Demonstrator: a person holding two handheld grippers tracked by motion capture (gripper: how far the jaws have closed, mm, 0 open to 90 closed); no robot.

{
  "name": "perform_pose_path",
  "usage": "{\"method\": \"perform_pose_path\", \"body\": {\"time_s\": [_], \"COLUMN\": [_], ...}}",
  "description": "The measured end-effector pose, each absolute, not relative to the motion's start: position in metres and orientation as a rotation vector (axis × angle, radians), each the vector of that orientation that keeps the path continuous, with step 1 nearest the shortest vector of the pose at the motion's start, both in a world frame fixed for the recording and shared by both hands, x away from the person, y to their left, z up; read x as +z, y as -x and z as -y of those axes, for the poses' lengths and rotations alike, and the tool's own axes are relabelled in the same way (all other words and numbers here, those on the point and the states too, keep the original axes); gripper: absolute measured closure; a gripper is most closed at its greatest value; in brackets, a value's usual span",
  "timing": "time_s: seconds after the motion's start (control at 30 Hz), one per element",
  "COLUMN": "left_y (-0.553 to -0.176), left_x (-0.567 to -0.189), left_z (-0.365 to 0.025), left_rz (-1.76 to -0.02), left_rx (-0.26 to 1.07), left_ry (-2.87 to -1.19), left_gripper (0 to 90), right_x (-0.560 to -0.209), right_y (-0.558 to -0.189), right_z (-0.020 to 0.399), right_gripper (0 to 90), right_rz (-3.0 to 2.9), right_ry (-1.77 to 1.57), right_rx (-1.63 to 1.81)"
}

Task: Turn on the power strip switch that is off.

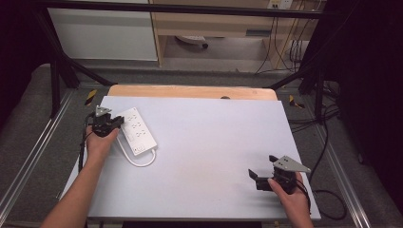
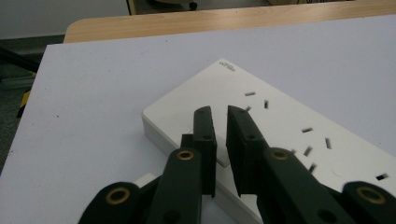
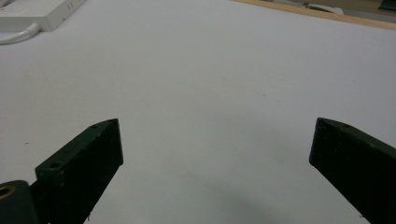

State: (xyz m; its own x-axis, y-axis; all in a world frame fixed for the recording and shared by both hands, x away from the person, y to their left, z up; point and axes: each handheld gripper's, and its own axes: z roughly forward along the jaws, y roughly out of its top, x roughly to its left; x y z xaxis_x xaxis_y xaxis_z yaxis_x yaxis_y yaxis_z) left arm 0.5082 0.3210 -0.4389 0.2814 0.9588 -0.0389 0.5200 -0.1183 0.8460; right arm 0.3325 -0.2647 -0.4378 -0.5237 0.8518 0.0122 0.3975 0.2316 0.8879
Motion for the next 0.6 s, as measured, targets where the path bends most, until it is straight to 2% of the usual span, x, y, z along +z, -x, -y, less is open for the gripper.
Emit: {"method": "perform_pose_path", "body": {"time_s": [0.3,0.6], "left_y": [-0.5086,-0.507], "left_x": [-0.4395,-0.4398], "left_z": [-0.3217,-0.3194], "left_rz": [-1.355,-1.352], "left_rx": [0.682,0.67], "left_ry": [-1.739,-1.737], "left_gripper": [89.4,90.0], "right_x": [-0.438,-0.4381], "right_y": [-0.3325,-0.3326], "right_z": [0.2645,0.2644], "right_gripper": [3.2,3.2], "right_rz": [-2.029,-2.03], "right_ry": [-1.141,-1.139], "right_rx": [1.242,1.242]}}
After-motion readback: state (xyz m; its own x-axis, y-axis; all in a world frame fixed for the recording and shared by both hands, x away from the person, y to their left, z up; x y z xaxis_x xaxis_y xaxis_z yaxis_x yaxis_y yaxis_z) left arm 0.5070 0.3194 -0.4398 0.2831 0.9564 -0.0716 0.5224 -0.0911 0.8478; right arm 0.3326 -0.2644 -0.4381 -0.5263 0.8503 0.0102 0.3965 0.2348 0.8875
